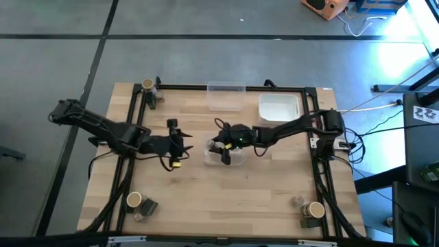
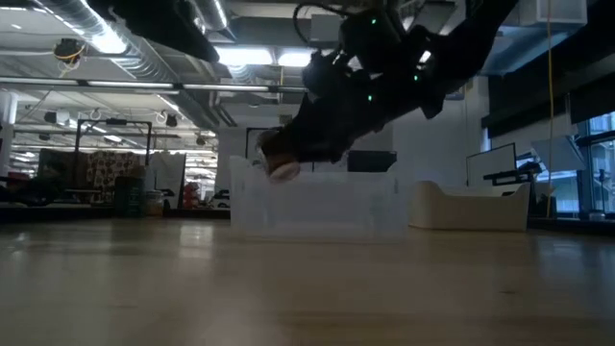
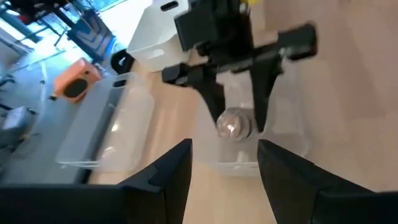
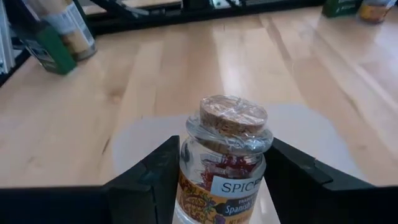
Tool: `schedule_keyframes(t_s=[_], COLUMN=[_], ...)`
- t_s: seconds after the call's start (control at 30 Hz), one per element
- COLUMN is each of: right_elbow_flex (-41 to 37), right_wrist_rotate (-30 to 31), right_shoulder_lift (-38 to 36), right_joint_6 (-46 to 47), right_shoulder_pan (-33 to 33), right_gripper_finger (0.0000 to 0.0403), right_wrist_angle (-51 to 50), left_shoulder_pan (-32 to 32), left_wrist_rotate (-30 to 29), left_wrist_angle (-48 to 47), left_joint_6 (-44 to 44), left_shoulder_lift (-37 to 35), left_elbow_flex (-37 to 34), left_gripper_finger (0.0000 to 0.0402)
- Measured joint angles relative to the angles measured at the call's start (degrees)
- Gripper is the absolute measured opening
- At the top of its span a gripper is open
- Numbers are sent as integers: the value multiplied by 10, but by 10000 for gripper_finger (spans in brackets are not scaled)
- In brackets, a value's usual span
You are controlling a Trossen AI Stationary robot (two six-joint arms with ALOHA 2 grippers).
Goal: Sort spices by type
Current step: Put the middle right transparent seasoning bottle into the bottom transparent bin
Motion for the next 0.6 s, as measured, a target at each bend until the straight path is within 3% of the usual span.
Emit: schedule_keyframes(t_s=[0.47,0.6], right_elbow_flex=[2,2], right_wrist_rotate=[-3,-10], right_shoulder_lift=[57,64], right_joint_6=[-39,-43], right_shoulder_pan=[3,4], right_gripper_finger=[194,194], right_wrist_angle=[72,68], left_shoulder_pan=[-25,-25], left_wrist_rotate=[3,3], left_wrist_angle=[210,215], left_joint_6=[-54,-57], left_shoulder_lift=[-51,-48], left_elbow_flex=[-137,-140], left_gripper_finger=[170,170])
